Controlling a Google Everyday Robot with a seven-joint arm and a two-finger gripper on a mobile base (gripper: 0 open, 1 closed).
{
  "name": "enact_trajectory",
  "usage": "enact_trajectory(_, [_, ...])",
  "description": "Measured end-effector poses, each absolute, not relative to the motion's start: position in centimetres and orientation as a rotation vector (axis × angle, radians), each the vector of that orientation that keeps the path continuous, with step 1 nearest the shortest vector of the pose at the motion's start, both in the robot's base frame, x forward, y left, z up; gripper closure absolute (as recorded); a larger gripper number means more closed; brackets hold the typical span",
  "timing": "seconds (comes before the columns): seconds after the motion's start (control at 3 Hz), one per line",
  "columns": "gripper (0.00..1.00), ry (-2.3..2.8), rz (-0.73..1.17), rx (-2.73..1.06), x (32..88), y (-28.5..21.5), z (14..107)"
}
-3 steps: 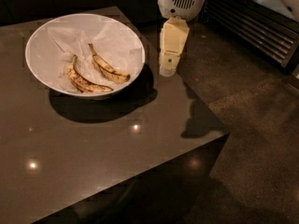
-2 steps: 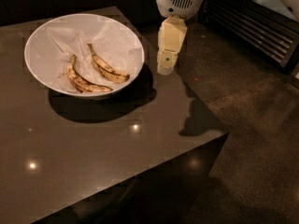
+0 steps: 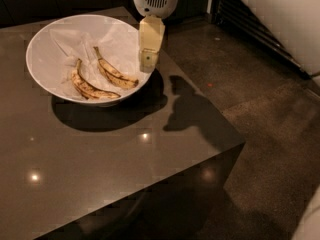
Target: Pick banana from white bowl
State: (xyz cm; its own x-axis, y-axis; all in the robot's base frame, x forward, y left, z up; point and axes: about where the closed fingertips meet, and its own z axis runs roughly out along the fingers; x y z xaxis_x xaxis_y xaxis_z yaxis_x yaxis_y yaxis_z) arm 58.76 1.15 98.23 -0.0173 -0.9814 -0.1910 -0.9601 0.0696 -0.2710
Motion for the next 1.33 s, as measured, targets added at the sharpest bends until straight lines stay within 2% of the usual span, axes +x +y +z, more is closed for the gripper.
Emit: enact_trajectory(1.33, [0.0,2.065,0.035,-1.877,59.1,4.9,95.8])
